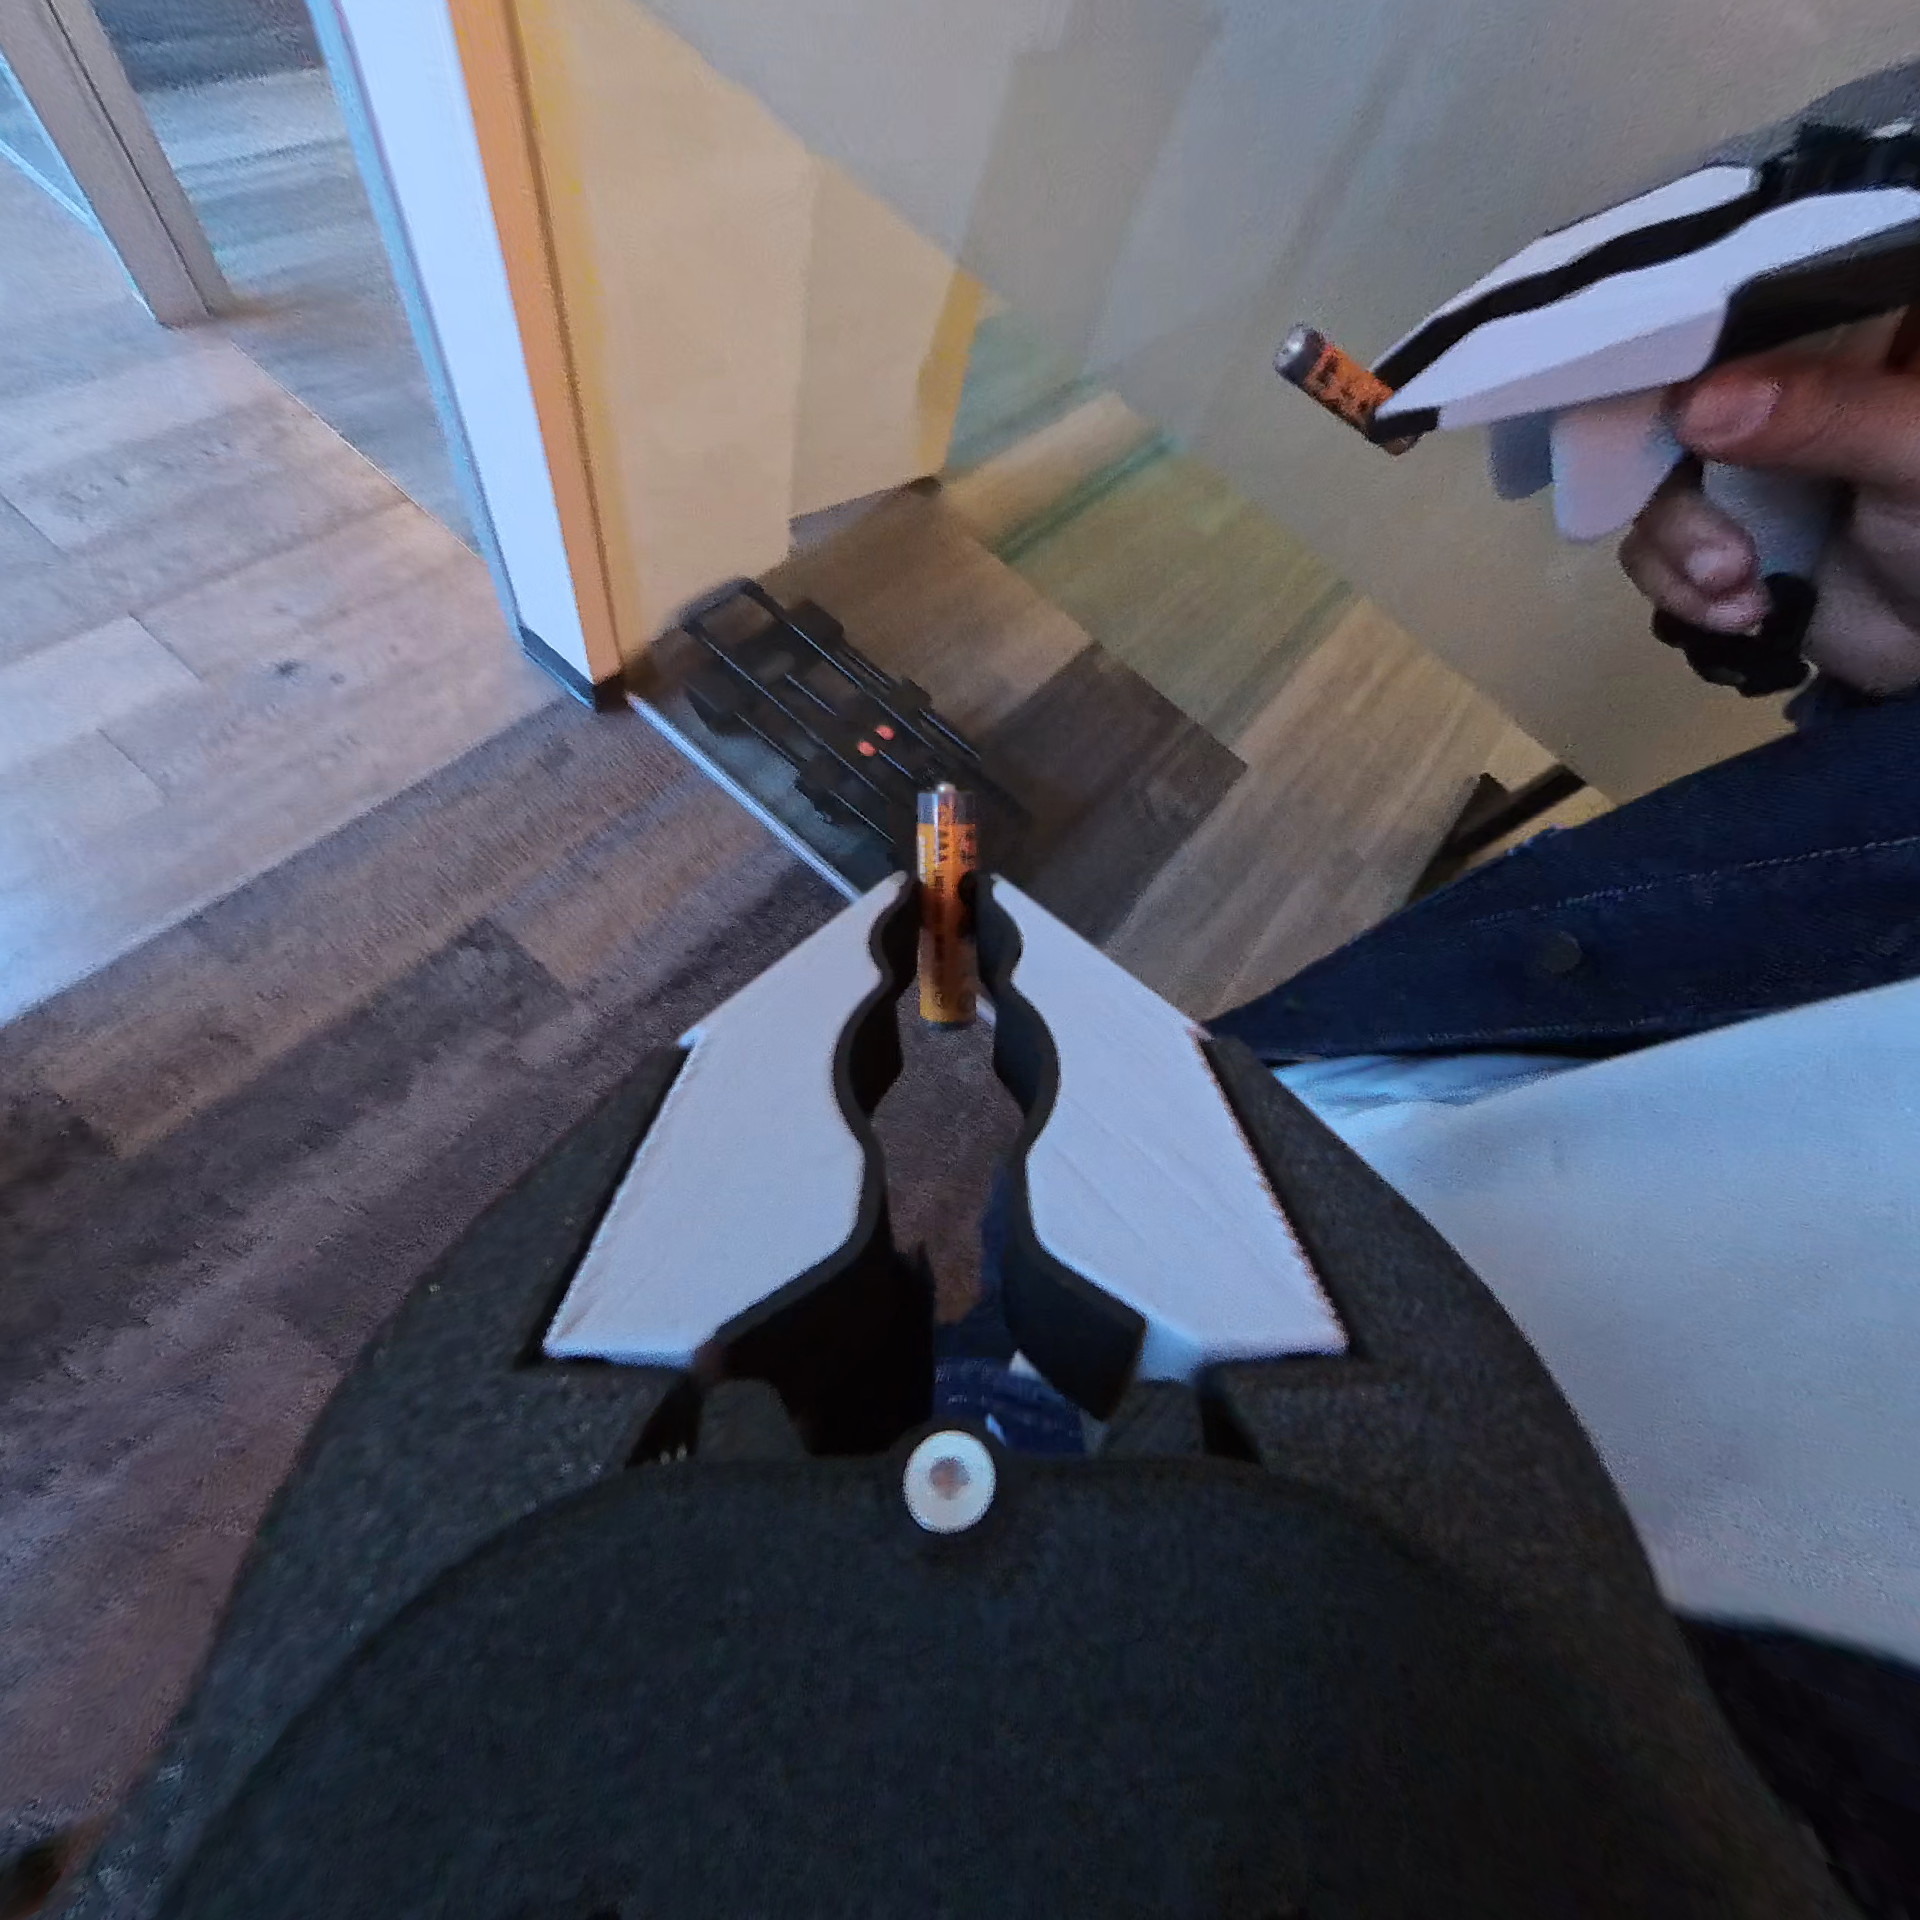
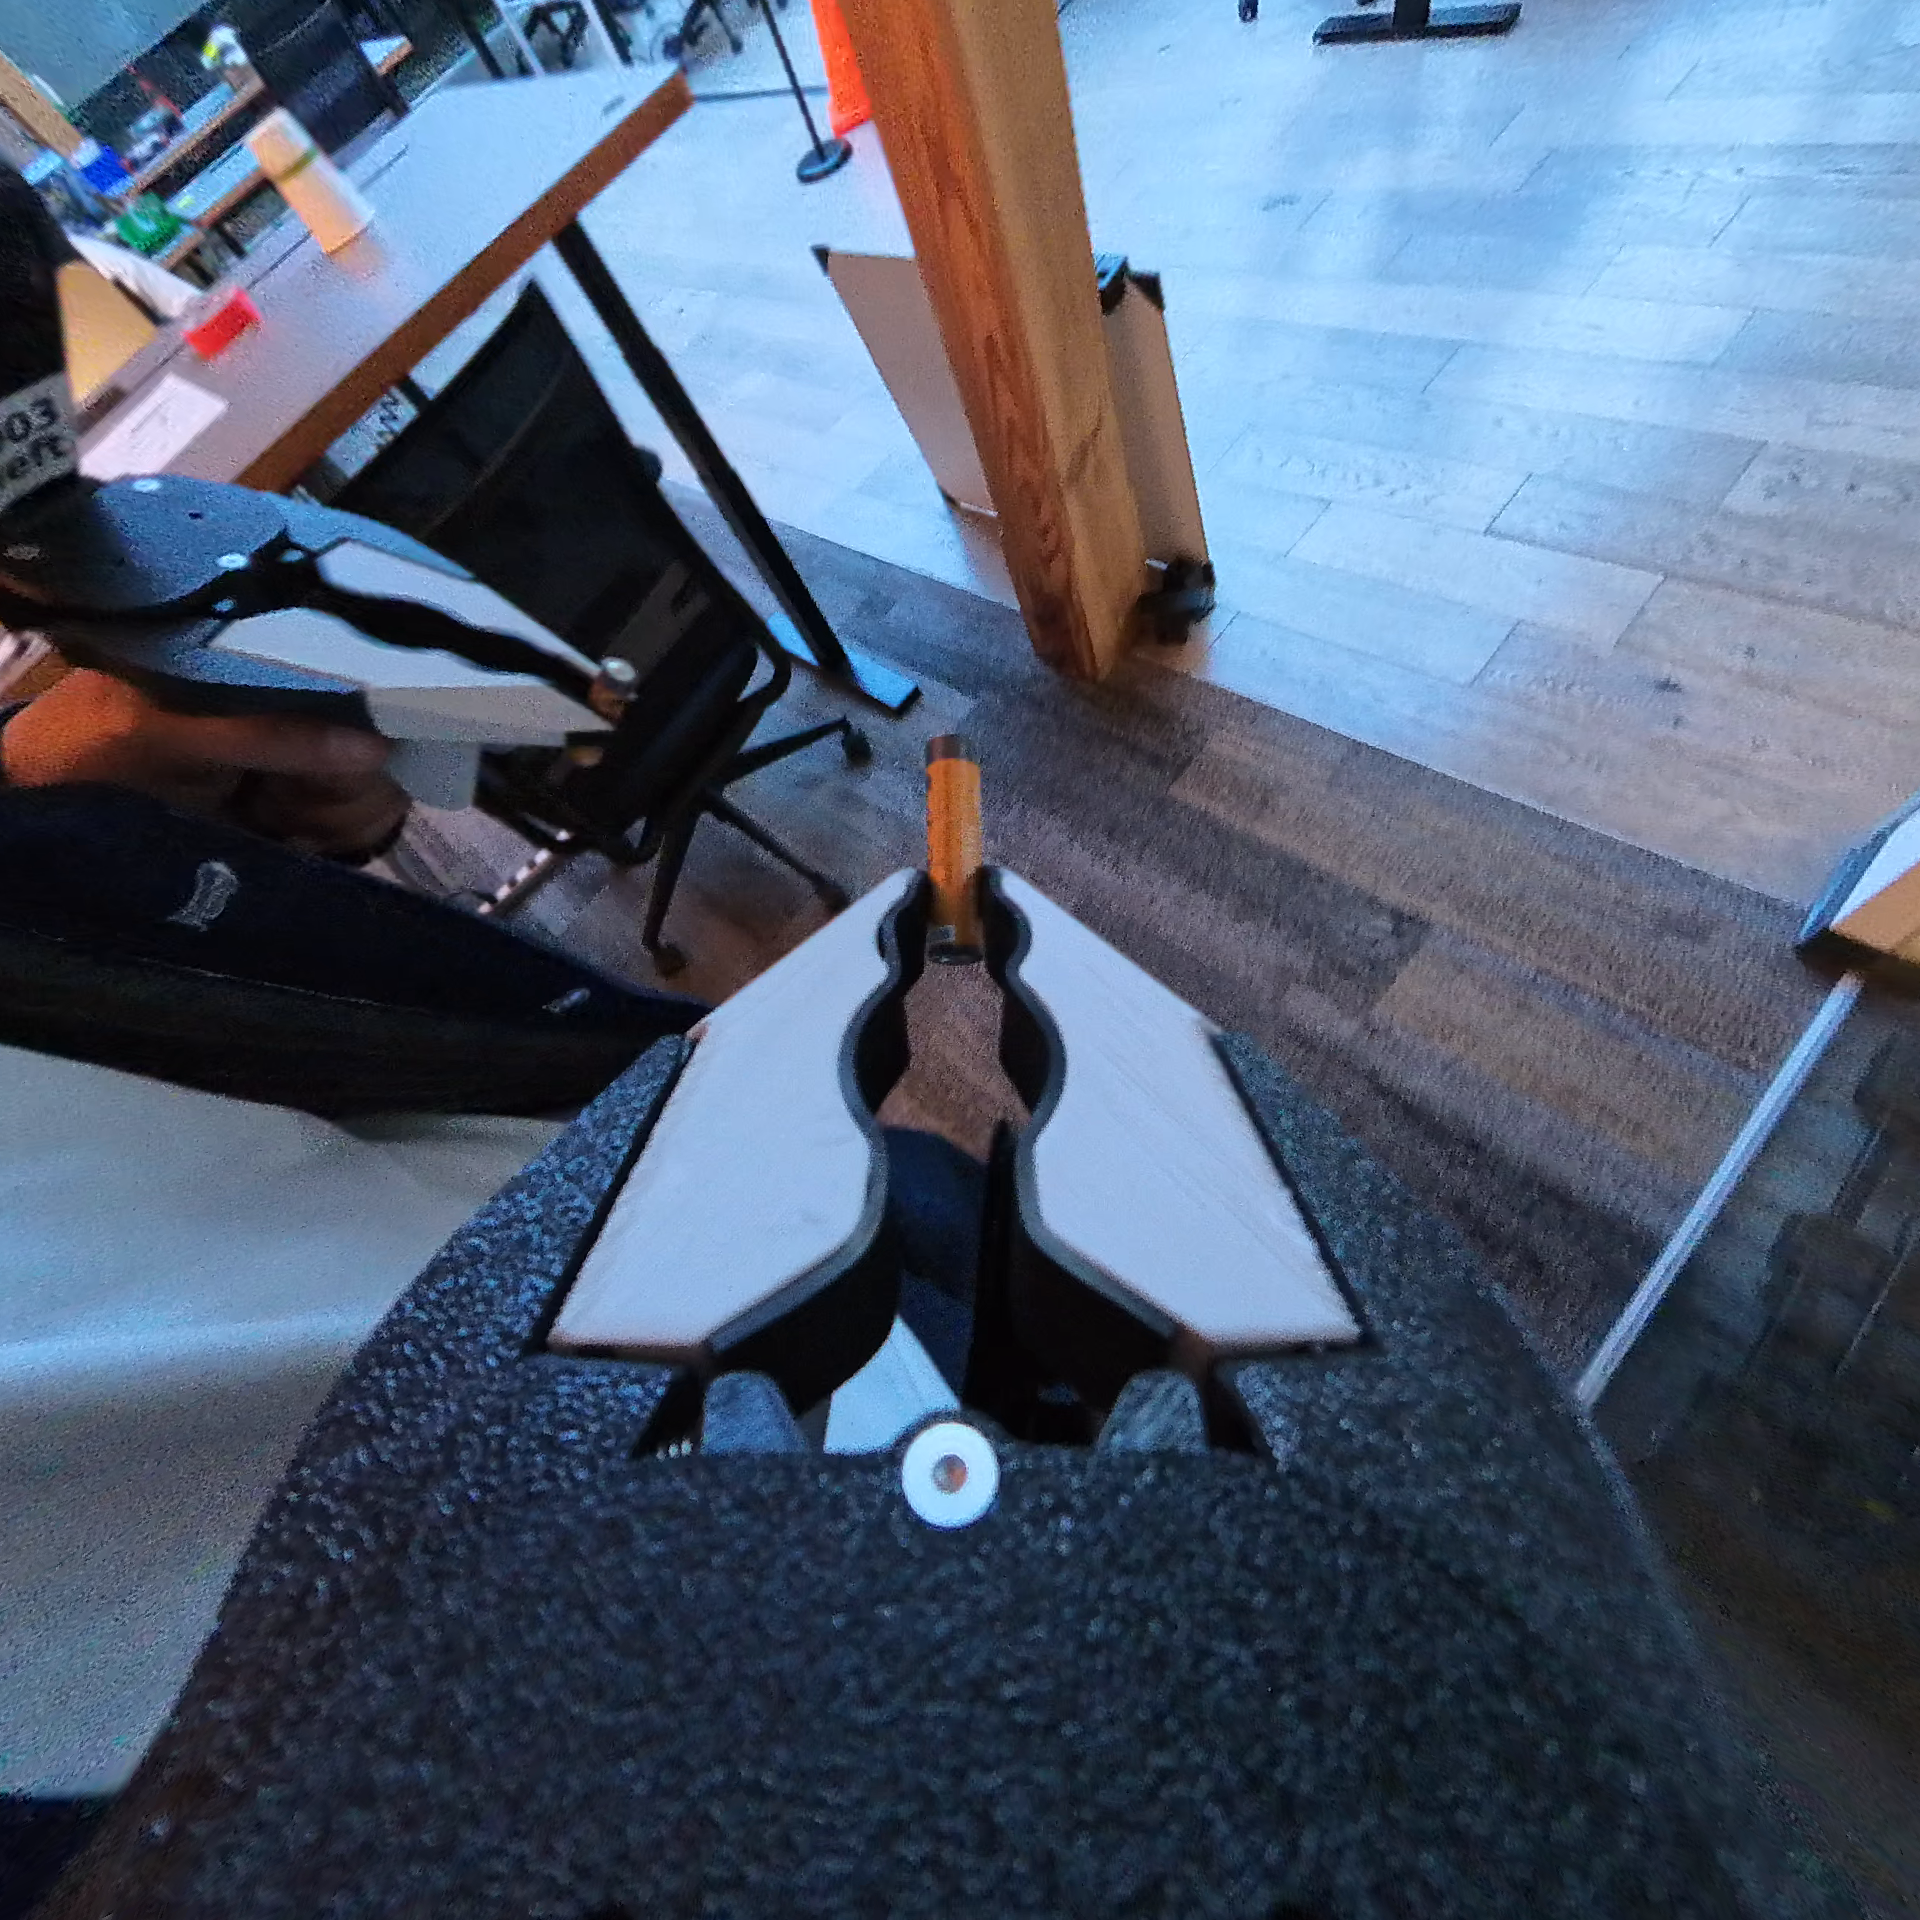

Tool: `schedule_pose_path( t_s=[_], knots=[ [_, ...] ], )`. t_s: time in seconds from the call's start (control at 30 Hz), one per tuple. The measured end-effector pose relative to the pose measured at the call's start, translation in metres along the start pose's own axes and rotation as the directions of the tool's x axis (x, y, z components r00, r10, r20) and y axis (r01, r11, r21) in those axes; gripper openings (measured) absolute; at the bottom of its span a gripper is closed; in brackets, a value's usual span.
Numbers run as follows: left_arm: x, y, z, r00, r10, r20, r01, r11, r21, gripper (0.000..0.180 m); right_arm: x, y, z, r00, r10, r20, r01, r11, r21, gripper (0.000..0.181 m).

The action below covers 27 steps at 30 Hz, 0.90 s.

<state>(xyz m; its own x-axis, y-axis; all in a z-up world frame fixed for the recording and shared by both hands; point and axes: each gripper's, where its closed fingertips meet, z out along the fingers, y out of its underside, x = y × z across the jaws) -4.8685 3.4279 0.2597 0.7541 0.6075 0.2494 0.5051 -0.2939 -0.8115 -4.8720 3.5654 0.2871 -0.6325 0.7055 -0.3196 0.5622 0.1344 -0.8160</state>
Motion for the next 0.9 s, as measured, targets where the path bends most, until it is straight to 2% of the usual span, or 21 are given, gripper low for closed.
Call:
schedule_pose_path(
  t_s=[0.33,0.5,0.6,0.8,0.9],
  knots=[
    [-0.338,-0.261,0.214,0.985,0.172,-0.026,-0.172,0.985,-0.013,0.008,0.283,-0.243,0.249,0.996,-0.070,-0.050,0.070,0.998,0.006,0.009],
    [-0.476,-0.403,0.341,0.984,0.163,-0.076,-0.166,0.986,-0.031,0.008,0.447,-0.379,0.364,0.999,-0.045,-0.006,0.046,0.998,0.043,0.009],
    [-0.554,-0.496,0.407,0.971,0.226,-0.073,-0.231,0.972,-0.054,0.008,0.537,-0.472,0.414,0.996,-0.088,-0.015,0.089,0.995,0.046,0.009],
    [-0.718,-0.665,0.565,0.945,0.321,-0.057,-0.325,0.943,-0.069,0.009,0.713,-0.611,0.496,0.987,-0.134,-0.084,0.140,0.987,0.075,0.009],
    [-0.784,-0.743,0.665,0.923,0.364,-0.124,-0.371,0.927,-0.048,0.008,0.818,-0.656,0.541,0.985,-0.101,-0.142,0.113,0.991,0.077,0.009]
  ],
)
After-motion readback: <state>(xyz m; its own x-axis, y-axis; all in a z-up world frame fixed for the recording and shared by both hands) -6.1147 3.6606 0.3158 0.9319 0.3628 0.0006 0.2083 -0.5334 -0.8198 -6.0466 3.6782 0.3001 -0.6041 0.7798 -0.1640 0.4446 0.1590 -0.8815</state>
